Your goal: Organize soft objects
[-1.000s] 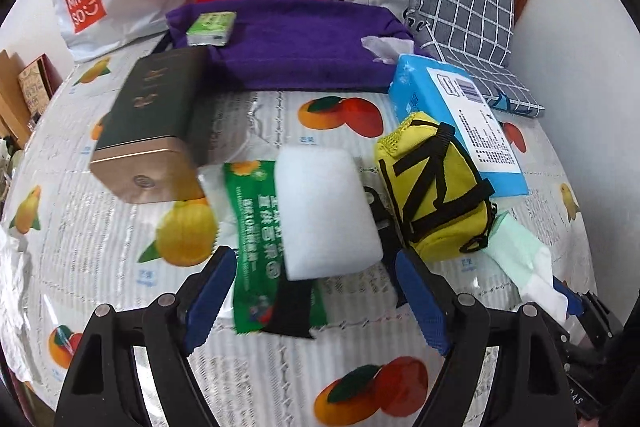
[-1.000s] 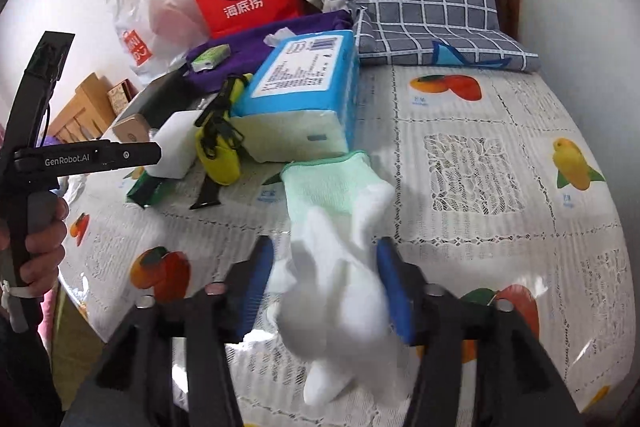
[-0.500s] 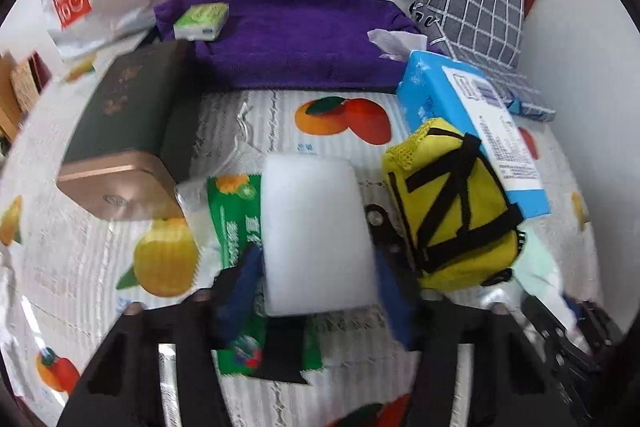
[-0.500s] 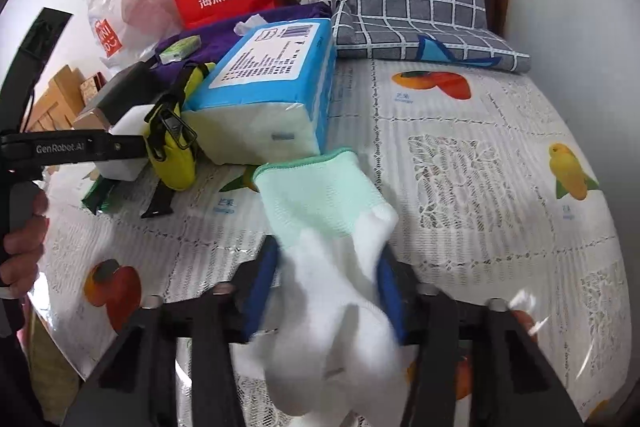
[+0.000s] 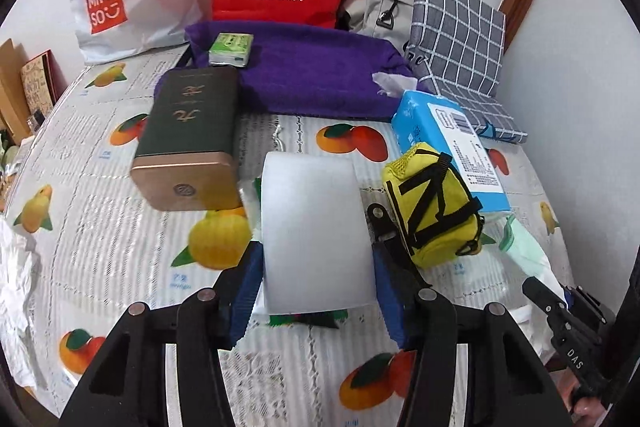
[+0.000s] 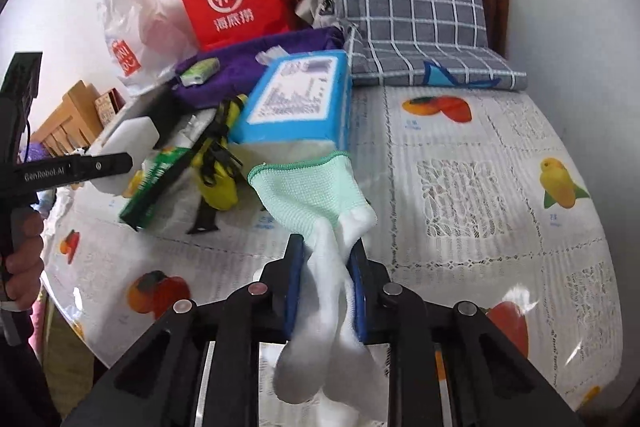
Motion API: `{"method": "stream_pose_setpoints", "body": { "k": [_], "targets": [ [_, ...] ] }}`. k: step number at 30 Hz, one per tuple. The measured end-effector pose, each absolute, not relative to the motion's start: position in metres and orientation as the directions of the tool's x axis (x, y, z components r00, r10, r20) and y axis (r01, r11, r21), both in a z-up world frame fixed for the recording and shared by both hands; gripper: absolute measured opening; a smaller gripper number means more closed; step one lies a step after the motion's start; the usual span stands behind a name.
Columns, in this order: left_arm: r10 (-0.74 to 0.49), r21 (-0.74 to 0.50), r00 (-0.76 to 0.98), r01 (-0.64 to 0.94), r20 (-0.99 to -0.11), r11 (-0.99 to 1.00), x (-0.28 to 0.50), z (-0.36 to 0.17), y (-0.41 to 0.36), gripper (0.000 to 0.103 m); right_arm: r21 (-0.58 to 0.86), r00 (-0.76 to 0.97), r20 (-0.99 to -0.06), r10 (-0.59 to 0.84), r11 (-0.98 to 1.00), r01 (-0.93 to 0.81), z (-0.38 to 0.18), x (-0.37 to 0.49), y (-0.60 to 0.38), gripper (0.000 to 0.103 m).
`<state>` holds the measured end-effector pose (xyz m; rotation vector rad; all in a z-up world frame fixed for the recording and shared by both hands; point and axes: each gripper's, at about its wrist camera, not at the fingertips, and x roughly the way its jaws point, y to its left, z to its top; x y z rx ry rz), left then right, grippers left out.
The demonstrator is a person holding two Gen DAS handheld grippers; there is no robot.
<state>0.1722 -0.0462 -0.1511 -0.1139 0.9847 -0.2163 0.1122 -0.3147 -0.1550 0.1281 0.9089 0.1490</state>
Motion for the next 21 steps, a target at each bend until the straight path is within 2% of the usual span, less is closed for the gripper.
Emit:
{"method": "stream_pose_setpoints", "body": {
  "k": [11, 21],
  "targets": [
    [-0.247, -0.232, 0.563, 0.099, -0.789, 0.968, 0.158, -0.135, -0.012, 0.051, 0.235, 0.642, -0.726, 0.245, 0.966, -0.103, -0.111, 0.109, -0.303, 0.020],
    [-0.240, -0.243, 0.578, 0.073, -0.780, 0.967, 0.159, -0.123, 0.014, 0.052, 0.193, 0.671, -0.704, 0.233, 0.972, -0.135, -0.076, 0.121, -0.280, 0.020]
  ]
}}
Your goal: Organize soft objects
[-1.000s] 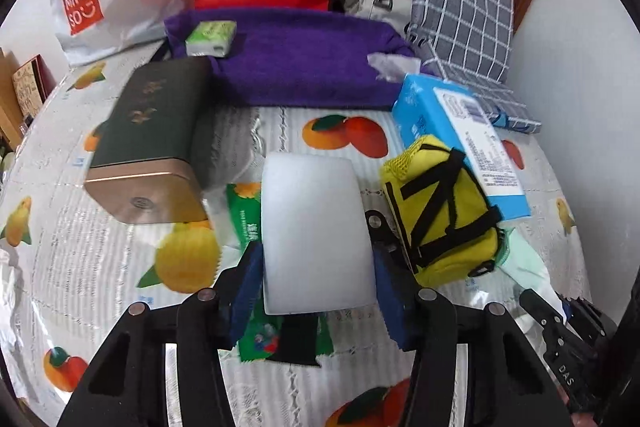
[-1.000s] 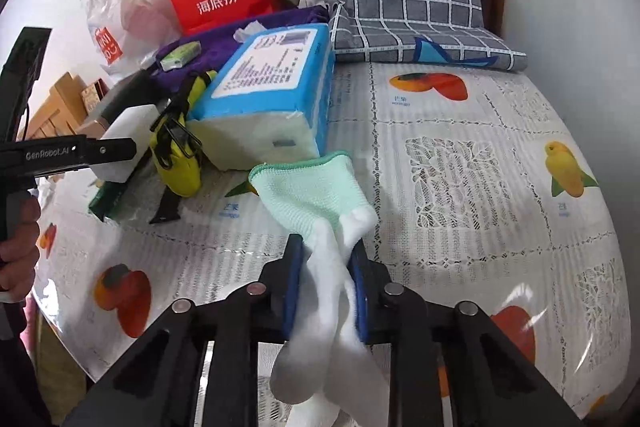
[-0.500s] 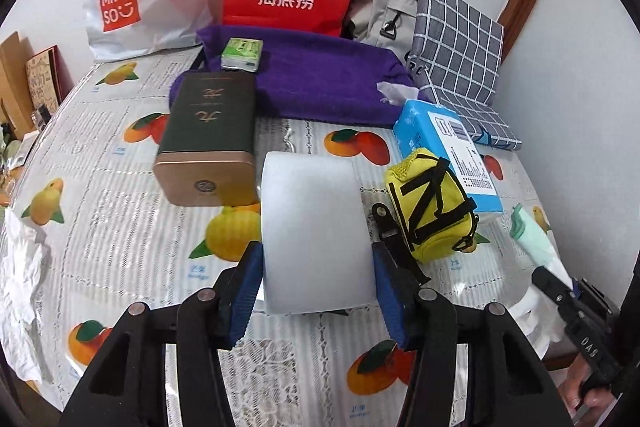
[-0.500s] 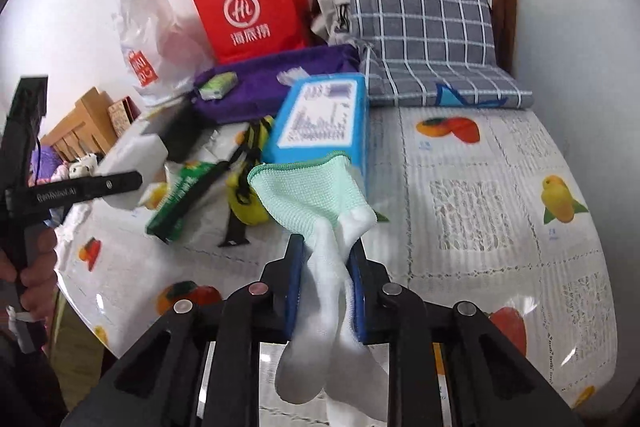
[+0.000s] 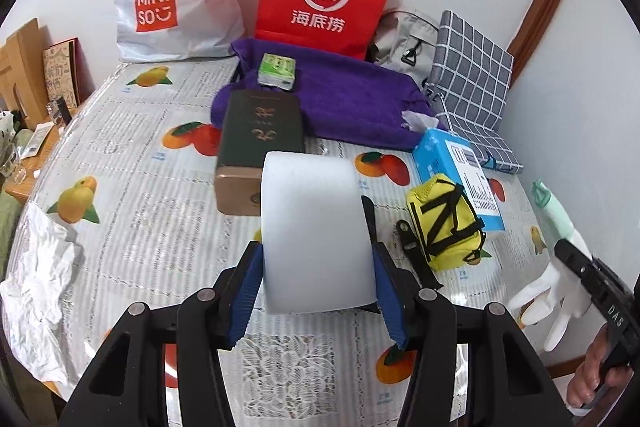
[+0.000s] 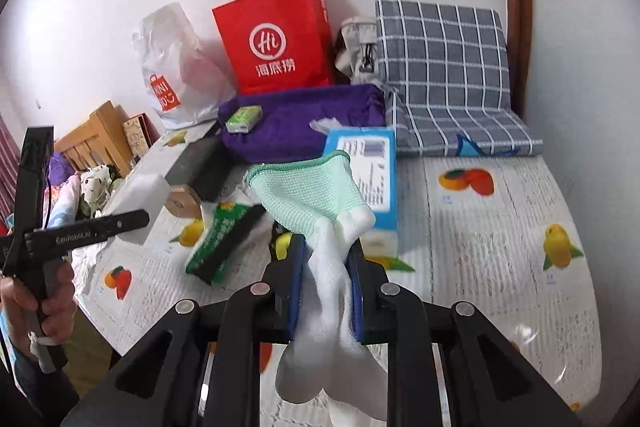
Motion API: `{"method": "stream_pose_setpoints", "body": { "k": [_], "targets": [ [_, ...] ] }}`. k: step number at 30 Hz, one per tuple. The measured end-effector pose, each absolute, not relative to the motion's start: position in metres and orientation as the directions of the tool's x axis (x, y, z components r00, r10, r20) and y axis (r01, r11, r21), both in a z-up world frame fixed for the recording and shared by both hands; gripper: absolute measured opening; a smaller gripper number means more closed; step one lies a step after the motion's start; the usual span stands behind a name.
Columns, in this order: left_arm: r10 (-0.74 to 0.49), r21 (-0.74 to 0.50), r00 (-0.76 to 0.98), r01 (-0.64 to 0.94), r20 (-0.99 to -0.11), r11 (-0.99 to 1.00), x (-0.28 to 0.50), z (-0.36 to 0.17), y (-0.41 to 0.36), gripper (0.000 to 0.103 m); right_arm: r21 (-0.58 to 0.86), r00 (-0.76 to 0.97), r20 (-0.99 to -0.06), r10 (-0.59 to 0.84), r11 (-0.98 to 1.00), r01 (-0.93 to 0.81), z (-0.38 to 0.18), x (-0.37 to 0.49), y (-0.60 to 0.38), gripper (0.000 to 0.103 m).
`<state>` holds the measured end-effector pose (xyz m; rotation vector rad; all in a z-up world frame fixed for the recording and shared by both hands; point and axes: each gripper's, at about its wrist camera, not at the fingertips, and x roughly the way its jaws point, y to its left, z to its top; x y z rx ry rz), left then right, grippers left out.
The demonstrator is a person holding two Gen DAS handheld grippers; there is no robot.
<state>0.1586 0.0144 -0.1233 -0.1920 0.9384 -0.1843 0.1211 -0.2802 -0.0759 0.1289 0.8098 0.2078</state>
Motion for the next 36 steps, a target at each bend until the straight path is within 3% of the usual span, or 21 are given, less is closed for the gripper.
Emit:
{"method": "stream_pose_setpoints", "body": {
  "k": [15, 36],
  "targets": [
    [-0.172, -0.183, 0.610, 0.045, -0.774, 0.982, 0.199, -0.092, 0.032, 0.052, 0.189, 0.677, -0.702, 0.221, 0.974, -0.122, -0.047, 0.185, -0.271, 0.020],
    [-0.148, -0.155, 0.578, 0.038, -0.802, 0.987, 0.282, -0.096, 0.031, 0.053, 0.244, 0.699, -0.656, 0.284, 0.957, -0.159, -0.028, 0.297, -0.255, 0.020]
  ]
}}
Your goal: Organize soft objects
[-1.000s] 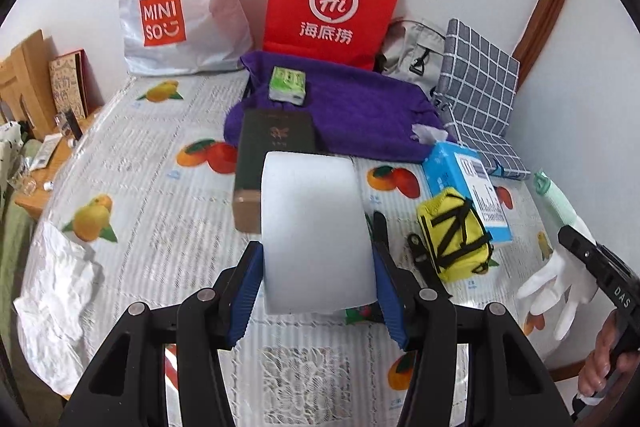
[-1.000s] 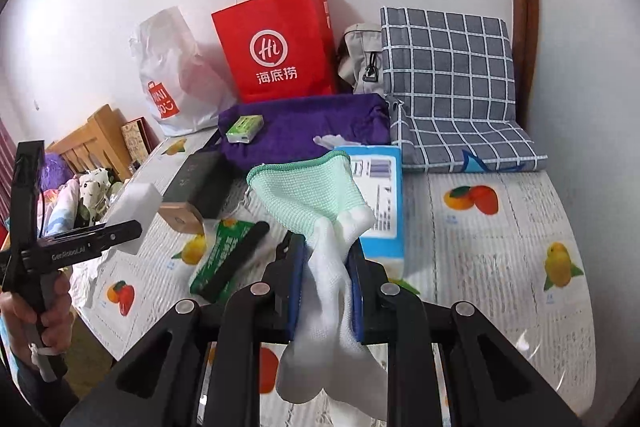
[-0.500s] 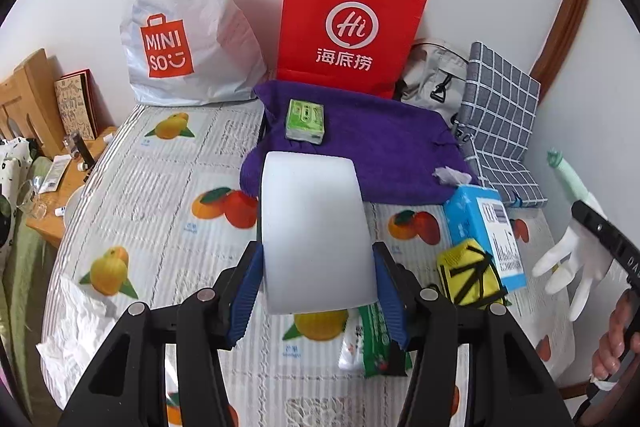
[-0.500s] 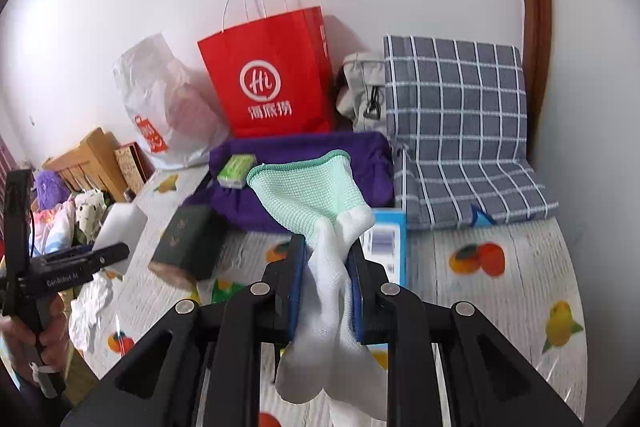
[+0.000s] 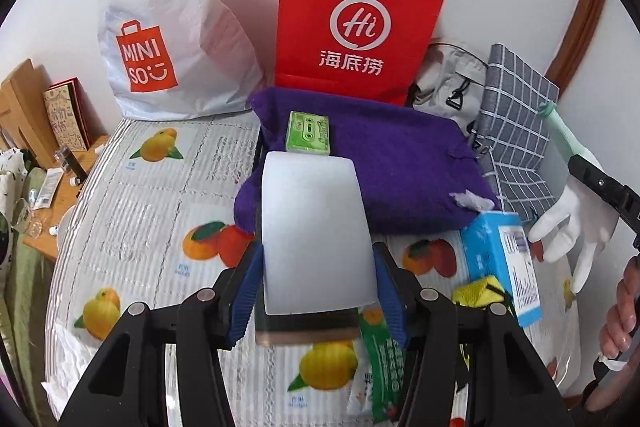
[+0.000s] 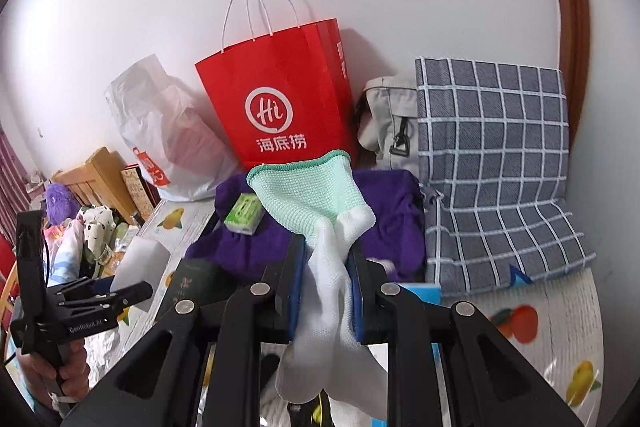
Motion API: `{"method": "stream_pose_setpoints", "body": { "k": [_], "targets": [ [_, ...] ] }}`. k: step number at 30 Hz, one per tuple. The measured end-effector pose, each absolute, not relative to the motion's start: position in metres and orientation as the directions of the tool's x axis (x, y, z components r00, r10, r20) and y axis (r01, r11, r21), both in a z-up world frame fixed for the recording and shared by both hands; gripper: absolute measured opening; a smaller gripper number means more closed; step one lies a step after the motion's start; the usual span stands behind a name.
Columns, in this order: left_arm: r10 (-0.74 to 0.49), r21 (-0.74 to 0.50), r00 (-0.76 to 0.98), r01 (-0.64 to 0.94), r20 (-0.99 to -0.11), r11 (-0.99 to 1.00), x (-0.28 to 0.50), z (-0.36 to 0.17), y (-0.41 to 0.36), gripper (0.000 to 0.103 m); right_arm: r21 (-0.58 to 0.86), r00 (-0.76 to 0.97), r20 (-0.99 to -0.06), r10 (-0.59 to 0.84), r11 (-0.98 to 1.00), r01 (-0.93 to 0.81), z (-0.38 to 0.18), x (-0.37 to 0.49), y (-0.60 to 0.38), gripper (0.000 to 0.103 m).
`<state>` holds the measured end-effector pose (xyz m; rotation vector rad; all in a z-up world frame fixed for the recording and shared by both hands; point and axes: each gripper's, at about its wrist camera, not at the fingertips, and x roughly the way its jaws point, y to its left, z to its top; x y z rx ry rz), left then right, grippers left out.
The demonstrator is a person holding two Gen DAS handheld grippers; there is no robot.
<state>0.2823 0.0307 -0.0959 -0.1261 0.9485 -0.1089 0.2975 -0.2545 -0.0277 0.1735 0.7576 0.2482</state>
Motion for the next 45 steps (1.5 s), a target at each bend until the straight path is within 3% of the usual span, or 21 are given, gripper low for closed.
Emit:
{"method": "stream_pose_setpoints", "body": {
  "k": [16, 33, 41, 45],
  "targets": [
    [-0.121, -0.141, 0.566, 0.007, -0.816, 0.990, 0.354, -0.107, 0.029, 0.053, 0.244, 0.689, -0.669, 0.280, 0.958, -0.152, -0.045, 0.389, -0.257, 0.021],
    [-0.170, -0.189, 0.562, 0.025, -0.809, 0.982, 0.403, -0.131, 0.019, 0.053, 0.267, 0.677, -0.665, 0.316, 0.947, -0.180, -0.088, 0.445, -0.255, 0.021],
    [-0.183, -0.207, 0.548, 0.018, -0.816, 0.978, 0.420, -0.147, 0.019, 0.053, 0.286, 0.620, -0.710, 0.334, 0.941, -0.179, -0.118, 0.463, -0.249, 0.024],
    [-0.193, -0.214, 0.532, 0.023, -0.824, 0.977, 0.424, -0.156, 0.019, 0.053, 0.227, 0.581, -0.762, 0.286, 0.958, -0.174, -0.131, 0.468, -0.242, 0.024]
  ]
}}
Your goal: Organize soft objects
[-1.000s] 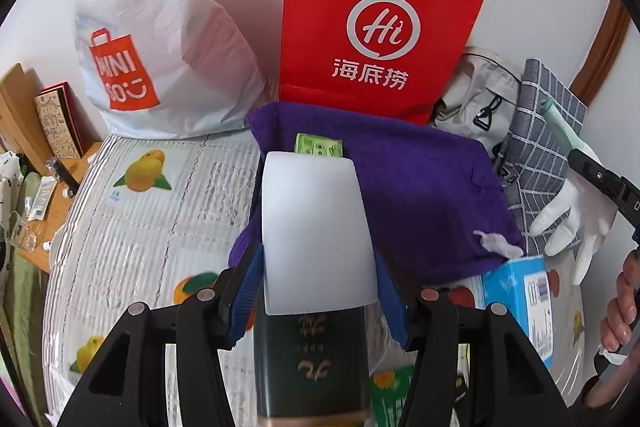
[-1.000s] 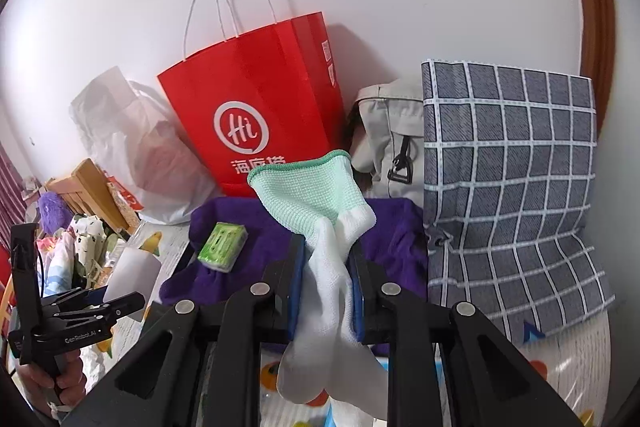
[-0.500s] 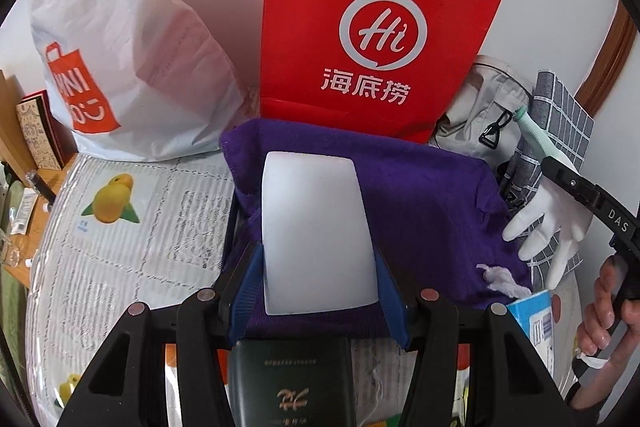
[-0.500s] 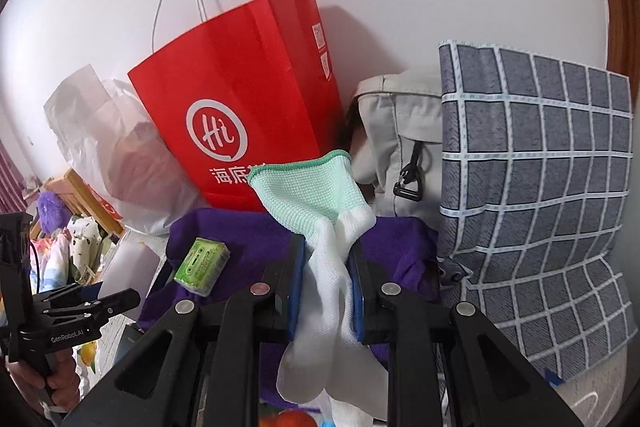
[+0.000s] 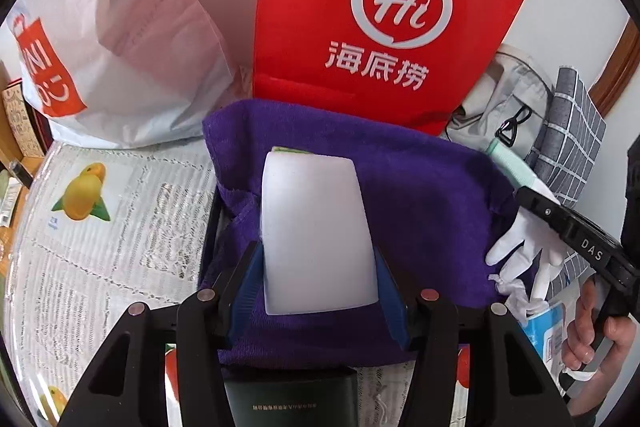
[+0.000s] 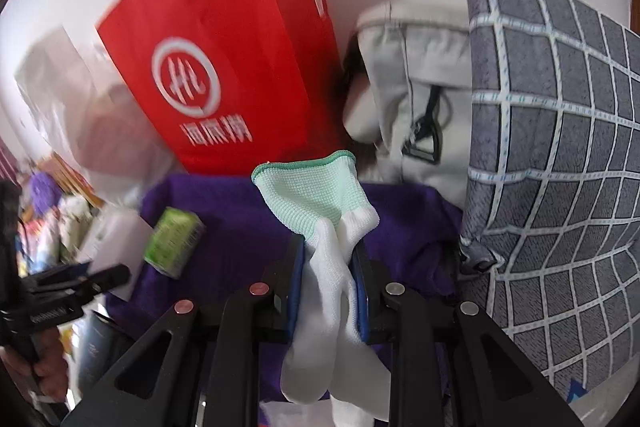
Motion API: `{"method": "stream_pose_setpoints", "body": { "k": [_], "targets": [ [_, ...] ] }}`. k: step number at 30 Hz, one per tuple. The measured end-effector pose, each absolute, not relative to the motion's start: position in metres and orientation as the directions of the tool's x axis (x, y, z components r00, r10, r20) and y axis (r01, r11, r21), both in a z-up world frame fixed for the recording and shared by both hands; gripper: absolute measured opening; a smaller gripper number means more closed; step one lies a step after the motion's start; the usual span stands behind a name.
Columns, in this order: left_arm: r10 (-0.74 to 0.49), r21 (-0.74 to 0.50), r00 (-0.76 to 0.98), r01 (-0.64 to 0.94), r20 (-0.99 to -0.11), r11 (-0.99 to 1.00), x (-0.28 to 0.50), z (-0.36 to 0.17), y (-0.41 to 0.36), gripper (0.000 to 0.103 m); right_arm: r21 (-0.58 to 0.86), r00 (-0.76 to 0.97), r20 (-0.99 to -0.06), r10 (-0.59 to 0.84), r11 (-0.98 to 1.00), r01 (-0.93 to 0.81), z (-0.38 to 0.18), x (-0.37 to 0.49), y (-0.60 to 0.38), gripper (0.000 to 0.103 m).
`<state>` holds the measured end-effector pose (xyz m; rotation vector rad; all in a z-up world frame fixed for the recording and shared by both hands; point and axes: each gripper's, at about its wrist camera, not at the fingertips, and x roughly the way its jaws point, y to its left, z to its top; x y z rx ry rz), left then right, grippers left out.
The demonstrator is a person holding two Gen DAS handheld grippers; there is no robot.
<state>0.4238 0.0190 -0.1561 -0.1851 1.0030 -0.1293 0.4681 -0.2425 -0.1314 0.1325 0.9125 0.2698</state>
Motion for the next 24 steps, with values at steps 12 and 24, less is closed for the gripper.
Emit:
{"method": "stream_pose_setpoints", "body": {
  "k": [12, 24],
  "targets": [
    [-0.180, -0.206, 0.471, -0.004, -0.863, 0.979, 0.433, -0.177, 0.023, 0.054, 0.215, 0.505, -0.817, 0.280, 0.959, -0.185, -0.148, 0.474, -0.239, 0.031],
    [-0.186, -0.219, 0.472, -0.015, -0.862, 0.976, 0.423, -0.168, 0.026, 0.073, 0.222, 0.553, -0.774, 0.307, 0.950, -0.218, -0.127, 0.461, -0.232, 0.073]
  ]
}}
